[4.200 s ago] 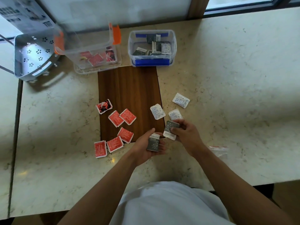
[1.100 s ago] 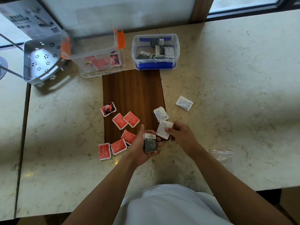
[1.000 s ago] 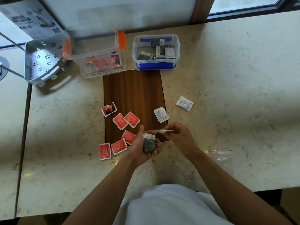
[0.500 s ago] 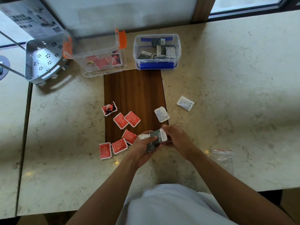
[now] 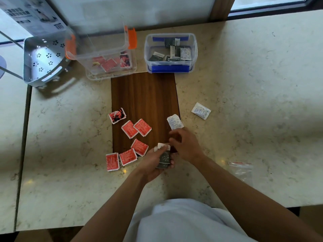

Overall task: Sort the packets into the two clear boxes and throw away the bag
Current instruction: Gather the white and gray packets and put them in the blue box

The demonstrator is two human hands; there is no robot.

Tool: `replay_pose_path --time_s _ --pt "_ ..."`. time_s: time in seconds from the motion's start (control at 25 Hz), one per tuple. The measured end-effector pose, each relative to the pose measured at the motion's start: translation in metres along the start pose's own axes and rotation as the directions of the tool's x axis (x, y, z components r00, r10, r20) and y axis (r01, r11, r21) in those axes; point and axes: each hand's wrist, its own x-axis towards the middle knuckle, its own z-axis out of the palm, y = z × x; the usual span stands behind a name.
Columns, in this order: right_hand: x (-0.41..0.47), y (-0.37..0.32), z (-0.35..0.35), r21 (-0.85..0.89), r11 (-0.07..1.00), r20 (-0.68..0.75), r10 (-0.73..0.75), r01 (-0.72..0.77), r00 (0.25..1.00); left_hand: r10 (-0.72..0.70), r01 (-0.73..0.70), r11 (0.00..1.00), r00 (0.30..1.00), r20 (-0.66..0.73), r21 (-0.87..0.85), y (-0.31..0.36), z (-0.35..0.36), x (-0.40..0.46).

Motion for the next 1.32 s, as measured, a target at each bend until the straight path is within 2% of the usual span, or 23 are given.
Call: replay_pose_path --time_s 0.08,0.12,0.24,0.32,0.4,0.52,0.6,0.72,0.8,0.92,1.0,1.08,1.12,1.16,1.24,1.32 --pt "0.018 -0.001 0.003 -0.074 0.994 -0.215 0.067 -0.085 0.974 0.036 -0.037 0.999 0.999 -0.025 -0.014 0.005 -0.006 0.004" --pt "0.026 -0.001 0.005 -0.155 0.981 -0.273 0.072 -0.118 0.959 0.05 -0.051 0.998 0.998 -0.032 -0.027 0.007 -0.009 0.005" --pt "0.044 -0.002 0.011 -0.398 0.904 -0.281 0.042 -0.156 0.959 0.057 -0.058 0.989 0.998 -0.013 -0.139 0.014 -0.015 0.003" --pt "0.048 -0.004 0.011 -0.448 0.884 -0.254 0.014 -0.13 0.967 0.045 -0.042 0.981 0.999 0.008 -0.19 0.017 -0.019 0.002" --pt "0.048 -0.006 0.009 -0.405 0.91 -0.214 -0.002 -0.087 0.977 0.046 -0.046 0.983 0.999 -0.002 -0.18 0.017 -0.023 0.005" --pt "0.042 -0.008 0.002 -0.078 0.988 -0.092 0.127 -0.135 0.988 0.045 -0.053 0.986 0.998 -0.053 -0.156 0.017 -0.024 0.009" --pt "0.032 -0.01 -0.003 0.149 0.969 0.007 0.198 -0.197 0.98 0.035 -0.044 0.985 0.998 -0.057 -0.168 0.017 -0.023 0.01" --pt "0.02 -0.015 -0.012 0.328 0.911 0.109 0.228 -0.251 0.968 0.023 -0.03 0.987 0.999 -0.049 -0.155 0.018 -0.02 0.012" --pt "0.014 -0.019 -0.017 0.349 0.904 0.131 0.213 -0.246 0.968 0.018 -0.023 0.992 0.999 -0.043 -0.122 0.019 -0.019 0.014" --pt "0.009 -0.026 -0.022 0.229 0.955 0.061 0.18 -0.189 0.982 0.077 -0.077 0.997 0.993 -0.089 0.006 0.019 -0.013 0.016" --pt "0.007 -0.031 -0.023 0.088 0.98 0.046 0.177 -0.181 0.983 0.258 -0.223 0.957 0.947 -0.19 0.186 0.017 -0.007 0.018" --pt "0.006 -0.035 -0.021 -0.046 0.985 0.132 0.17 -0.166 0.976 0.484 -0.388 0.846 0.846 -0.221 0.366 0.016 0.0 0.018" --pt "0.005 -0.037 -0.018 -0.06 0.983 0.188 0.18 -0.172 0.966 0.566 -0.445 0.786 0.798 -0.208 0.43 0.015 0.002 0.019" --pt "0.004 -0.04 -0.015 -0.034 0.978 0.233 0.206 -0.204 0.95 0.614 -0.472 0.739 0.766 -0.19 0.481 0.013 0.003 0.021" --pt "0.002 -0.048 -0.009 0.124 0.934 0.281 0.29 -0.334 0.915 0.645 -0.489 0.687 0.752 -0.14 0.538 0.011 0.002 0.025" --pt "0.001 -0.051 -0.003 0.248 0.884 0.285 0.325 -0.397 0.902 0.617 -0.48 0.714 0.775 -0.135 0.51 0.008 0.0 0.029"
